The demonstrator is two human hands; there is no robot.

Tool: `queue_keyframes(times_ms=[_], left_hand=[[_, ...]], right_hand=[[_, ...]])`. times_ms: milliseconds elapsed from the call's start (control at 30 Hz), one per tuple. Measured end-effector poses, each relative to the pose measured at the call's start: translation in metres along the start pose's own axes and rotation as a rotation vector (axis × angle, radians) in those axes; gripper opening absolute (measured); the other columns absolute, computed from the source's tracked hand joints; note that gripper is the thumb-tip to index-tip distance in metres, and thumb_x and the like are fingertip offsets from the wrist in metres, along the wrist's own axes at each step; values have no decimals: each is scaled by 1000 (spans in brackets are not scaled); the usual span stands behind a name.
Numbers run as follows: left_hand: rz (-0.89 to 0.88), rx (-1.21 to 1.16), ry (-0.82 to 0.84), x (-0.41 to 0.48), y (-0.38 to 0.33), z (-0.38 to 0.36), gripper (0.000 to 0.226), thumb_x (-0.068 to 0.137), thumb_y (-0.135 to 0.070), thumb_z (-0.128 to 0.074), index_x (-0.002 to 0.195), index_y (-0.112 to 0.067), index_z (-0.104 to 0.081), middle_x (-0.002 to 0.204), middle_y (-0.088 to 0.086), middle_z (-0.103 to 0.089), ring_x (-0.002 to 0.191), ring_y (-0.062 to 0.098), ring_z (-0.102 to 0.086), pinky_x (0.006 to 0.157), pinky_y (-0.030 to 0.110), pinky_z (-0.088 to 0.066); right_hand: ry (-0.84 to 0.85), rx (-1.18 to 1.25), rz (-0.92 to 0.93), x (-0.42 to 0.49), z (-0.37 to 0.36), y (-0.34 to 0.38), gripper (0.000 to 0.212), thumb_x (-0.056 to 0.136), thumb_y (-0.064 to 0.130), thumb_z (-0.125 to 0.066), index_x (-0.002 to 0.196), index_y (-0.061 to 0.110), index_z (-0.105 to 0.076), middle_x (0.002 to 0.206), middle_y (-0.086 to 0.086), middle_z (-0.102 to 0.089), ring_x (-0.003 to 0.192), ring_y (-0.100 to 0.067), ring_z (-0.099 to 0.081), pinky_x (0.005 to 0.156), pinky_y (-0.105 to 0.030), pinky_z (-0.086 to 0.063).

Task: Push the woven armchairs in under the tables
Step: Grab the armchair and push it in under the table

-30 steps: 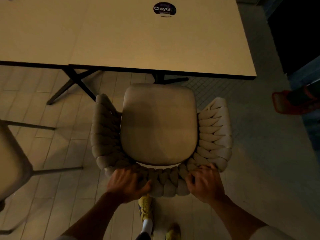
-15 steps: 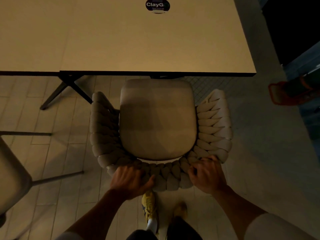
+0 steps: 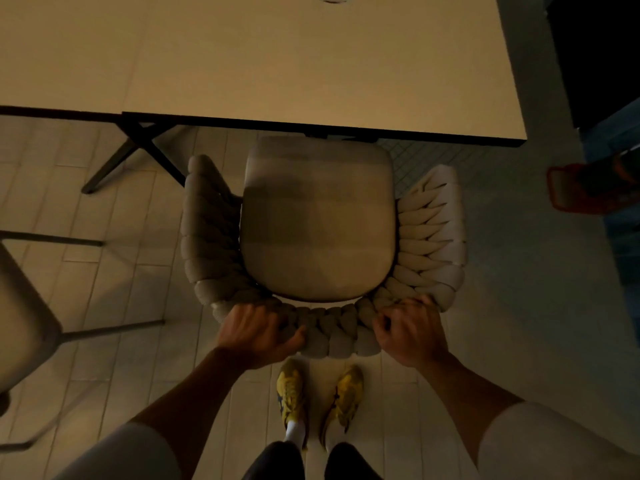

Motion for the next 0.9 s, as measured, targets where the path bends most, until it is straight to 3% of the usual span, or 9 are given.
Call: queue_keyframes(times_ms=[100,233,467,633,900], left_hand=[[5,-1,-14,4,2,-2,73,89,-79,-28,89,-23,-74,68,-4,-68,63,18,-65,62,28,-49],[33,51,-10,8,5,-6,80,91,-85,-21,72,-24,-71,53,-3,-54,46,14,-48,49,26,-40],[36,55,11,18,3,7,81,89,-85,-20,69,-23,-68,49,-5,-46,41,7,-34,46,23,-24],[6,79,-7,28,3,11,87,89,-85,-10,73,-25,-71,50,-6,-54,42,8,-45,44,22,-22],[-9,59,12,46,8,11,82,90,-84,-15,78,-26,-72,57,-7,-56,48,8,-48,50,24,-38]], right_hand=[[-24,-3,8,4,4,0,38,84,37,-49,51,23,-61,53,3,-62,59,-19,-60,79,-36,-39],[-36,4,11,8,4,-2,40,85,38,-49,50,22,-59,52,3,-61,58,-19,-59,79,-36,-38],[1,-15,7,19,-2,-10,37,84,35,-55,50,21,-57,51,4,-59,59,-17,-58,81,-37,-37],[17,-27,9,30,-1,-14,36,83,34,-56,50,21,-58,51,5,-59,58,-18,-57,79,-37,-39],[12,-39,10,46,2,-18,37,84,37,-55,51,22,-59,53,4,-61,59,-18,-58,82,-37,-39]])
Point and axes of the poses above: each hand's wrist, its own x-axis towards the middle knuckle, its own z-axis out of the back of the hand, y = z × x, the point moved 5 cm from there along x, towards the middle knuckle
